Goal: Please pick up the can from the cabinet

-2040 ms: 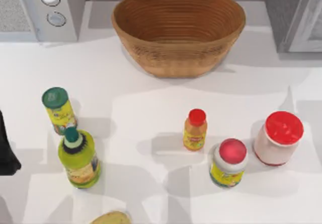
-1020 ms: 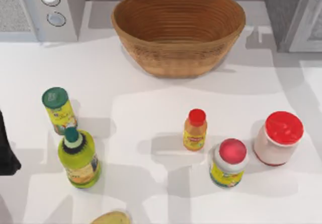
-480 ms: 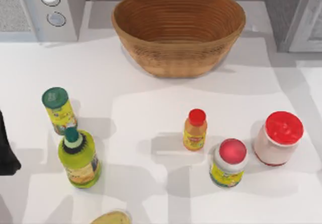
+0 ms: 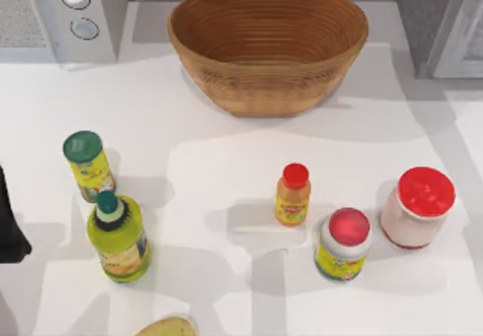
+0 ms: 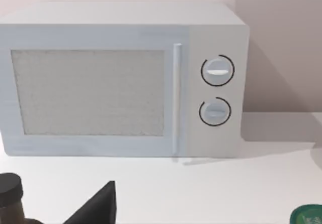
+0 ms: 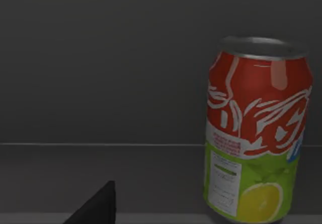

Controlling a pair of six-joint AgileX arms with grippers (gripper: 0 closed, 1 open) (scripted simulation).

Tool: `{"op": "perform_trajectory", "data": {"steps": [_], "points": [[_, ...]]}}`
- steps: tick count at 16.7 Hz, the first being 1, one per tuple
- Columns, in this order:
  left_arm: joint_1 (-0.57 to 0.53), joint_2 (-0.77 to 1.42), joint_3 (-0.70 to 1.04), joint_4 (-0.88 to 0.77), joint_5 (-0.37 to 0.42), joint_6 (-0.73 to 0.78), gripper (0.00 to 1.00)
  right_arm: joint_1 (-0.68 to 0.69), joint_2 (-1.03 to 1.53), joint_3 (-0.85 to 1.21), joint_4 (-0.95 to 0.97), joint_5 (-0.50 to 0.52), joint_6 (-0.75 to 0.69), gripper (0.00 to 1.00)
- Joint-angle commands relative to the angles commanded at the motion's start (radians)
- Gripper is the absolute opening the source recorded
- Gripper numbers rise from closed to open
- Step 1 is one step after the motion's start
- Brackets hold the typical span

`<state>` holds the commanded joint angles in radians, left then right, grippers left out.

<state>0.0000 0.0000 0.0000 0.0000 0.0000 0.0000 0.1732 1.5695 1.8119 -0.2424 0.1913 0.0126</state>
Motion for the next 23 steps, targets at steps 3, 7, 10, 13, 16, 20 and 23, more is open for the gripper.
{"op": "perform_trajectory", "data": {"steps": [3,7,10,13,16,20,23], "points": [[0.000,0.000,0.000,0.000,0.000,0.000,1.00,-0.006,0.029,0.037,-0.003,-0.001,0.000,1.00],[0.000,0.000,0.000,0.000,0.000,0.000,1.00,-0.020,0.137,0.163,-0.019,-0.012,0.000,1.00],[0.000,0.000,0.000,0.000,0.000,0.000,1.00,-0.031,0.215,0.252,-0.030,-0.023,0.000,1.00],[0.000,0.000,0.000,0.000,0.000,0.000,1.00,-0.036,0.246,0.288,-0.035,-0.027,0.000,1.00],[0.000,0.000,0.000,0.000,0.000,0.000,1.00,-0.036,0.246,0.288,-0.035,-0.027,0.000,1.00],[0.000,0.000,0.000,0.000,0.000,0.000,1.00,-0.036,0.246,0.288,-0.035,-0.027,0.000,0.70],[0.000,0.000,0.000,0.000,0.000,0.000,1.00,-0.036,0.246,0.288,-0.035,-0.027,0.000,0.47]]}}
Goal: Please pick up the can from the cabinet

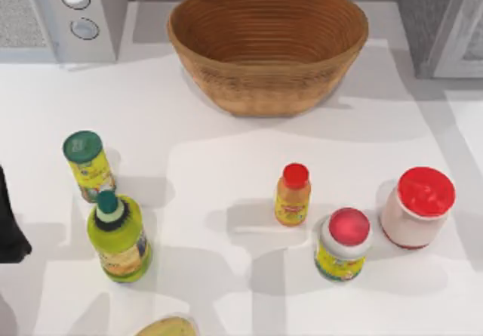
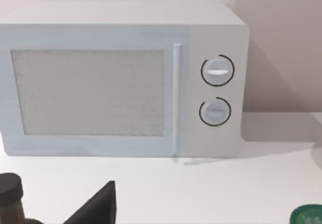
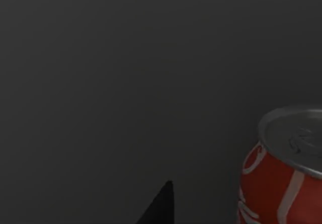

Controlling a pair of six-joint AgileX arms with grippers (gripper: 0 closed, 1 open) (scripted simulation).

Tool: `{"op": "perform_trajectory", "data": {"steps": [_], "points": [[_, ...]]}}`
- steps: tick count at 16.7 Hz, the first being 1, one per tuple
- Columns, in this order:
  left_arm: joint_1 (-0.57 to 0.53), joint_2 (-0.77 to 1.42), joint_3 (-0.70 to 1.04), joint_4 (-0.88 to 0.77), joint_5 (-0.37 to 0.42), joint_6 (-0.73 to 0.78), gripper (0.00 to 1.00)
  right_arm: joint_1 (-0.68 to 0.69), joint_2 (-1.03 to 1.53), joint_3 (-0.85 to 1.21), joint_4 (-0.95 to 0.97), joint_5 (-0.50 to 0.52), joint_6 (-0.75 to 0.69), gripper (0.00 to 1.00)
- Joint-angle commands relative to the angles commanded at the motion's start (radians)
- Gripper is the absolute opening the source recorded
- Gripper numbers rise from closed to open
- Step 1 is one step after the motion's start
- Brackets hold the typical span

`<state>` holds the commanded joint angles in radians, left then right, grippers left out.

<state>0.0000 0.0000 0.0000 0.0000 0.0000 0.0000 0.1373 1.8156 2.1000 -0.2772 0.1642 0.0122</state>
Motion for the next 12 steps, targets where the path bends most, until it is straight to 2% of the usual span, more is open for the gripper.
{"op": "perform_trajectory", "data": {"steps": [6,12], "points": [[0.000,0.000,0.000,0.000,0.000,0.000,1.00,0.000,0.000,0.000,0.000,0.000,0.000,0.02],[0.000,0.000,0.000,0.000,0.000,0.000,1.00,0.000,0.000,0.000,0.000,0.000,0.000,0.00]]}}
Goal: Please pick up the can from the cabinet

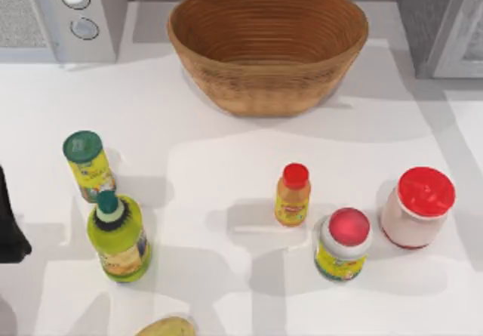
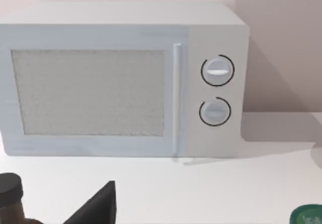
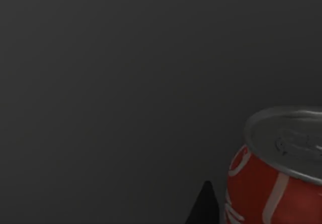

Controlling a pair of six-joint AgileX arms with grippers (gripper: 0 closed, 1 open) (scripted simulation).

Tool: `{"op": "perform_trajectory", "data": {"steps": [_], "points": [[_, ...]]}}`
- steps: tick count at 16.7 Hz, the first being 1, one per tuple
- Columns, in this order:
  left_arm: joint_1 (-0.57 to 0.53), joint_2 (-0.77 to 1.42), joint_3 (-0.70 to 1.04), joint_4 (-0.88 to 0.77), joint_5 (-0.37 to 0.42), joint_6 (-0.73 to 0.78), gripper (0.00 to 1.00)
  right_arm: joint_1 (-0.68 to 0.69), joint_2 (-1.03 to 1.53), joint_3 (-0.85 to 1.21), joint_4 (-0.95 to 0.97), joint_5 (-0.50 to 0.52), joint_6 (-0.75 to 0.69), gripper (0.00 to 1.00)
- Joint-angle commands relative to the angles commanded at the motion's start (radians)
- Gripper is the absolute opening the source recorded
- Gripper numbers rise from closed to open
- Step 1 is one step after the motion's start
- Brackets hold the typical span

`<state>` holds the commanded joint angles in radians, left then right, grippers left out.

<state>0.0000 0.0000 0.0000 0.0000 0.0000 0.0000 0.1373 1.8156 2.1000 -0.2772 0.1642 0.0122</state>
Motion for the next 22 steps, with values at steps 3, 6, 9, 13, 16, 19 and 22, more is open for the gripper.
{"op": "perform_trajectory", "data": {"steps": [3,6,9,13,16,19,22], "points": [[0.000,0.000,0.000,0.000,0.000,0.000,1.00,0.002,-0.001,0.000,0.000,0.000,0.001,0.00],[0.000,0.000,0.000,0.000,0.000,0.000,1.00,0.013,-0.040,-0.016,-0.026,0.013,0.001,0.00],[0.000,0.000,0.000,0.000,0.000,0.000,1.00,0.047,-0.162,-0.062,-0.102,0.046,0.000,0.00],[0.000,0.000,0.000,0.000,0.000,0.000,1.00,0.106,-0.376,-0.137,-0.229,0.098,0.000,0.00],[0.000,0.000,0.000,0.000,0.000,0.000,1.00,0.137,-0.474,-0.175,-0.297,0.127,0.000,0.00],[0.000,0.000,0.000,0.000,0.000,0.000,1.00,0.142,-0.487,-0.180,-0.307,0.132,0.000,0.00],[0.000,0.000,0.000,0.000,0.000,0.000,1.00,0.137,-0.485,-0.177,-0.305,0.130,0.002,0.00]]}}
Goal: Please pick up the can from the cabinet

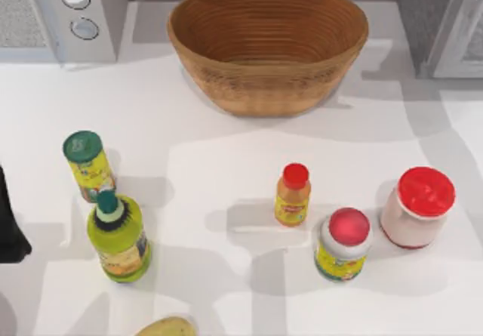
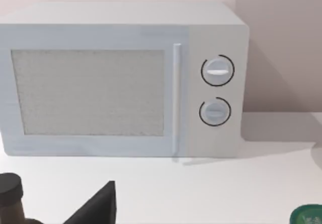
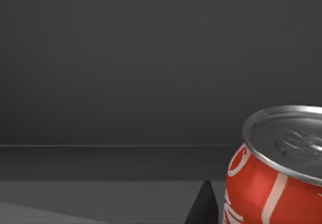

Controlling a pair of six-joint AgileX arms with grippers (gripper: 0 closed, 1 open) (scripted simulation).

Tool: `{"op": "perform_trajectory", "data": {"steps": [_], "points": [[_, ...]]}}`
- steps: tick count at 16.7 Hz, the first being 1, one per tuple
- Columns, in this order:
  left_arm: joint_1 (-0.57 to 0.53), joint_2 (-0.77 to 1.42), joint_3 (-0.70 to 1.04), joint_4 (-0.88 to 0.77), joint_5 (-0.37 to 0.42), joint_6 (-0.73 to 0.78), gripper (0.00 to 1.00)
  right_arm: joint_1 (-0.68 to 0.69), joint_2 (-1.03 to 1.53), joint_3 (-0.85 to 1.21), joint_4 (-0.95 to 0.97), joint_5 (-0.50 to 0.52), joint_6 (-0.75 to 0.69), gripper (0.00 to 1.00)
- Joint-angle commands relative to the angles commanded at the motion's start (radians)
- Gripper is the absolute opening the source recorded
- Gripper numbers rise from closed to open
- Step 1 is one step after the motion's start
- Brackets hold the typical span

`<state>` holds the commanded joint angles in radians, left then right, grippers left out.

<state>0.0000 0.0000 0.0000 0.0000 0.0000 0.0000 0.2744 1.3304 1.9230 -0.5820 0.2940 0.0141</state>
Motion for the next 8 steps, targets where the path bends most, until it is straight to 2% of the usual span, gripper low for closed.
{"op": "perform_trajectory", "data": {"steps": [4,8], "points": [[0.000,0.000,0.000,0.000,0.000,0.000,1.00,-0.017,-0.078,-0.106,0.035,-0.018,-0.001,0.00],[0.000,0.000,0.000,0.000,0.000,0.000,1.00,-0.055,-0.266,-0.383,0.117,-0.059,-0.003,0.00]]}}
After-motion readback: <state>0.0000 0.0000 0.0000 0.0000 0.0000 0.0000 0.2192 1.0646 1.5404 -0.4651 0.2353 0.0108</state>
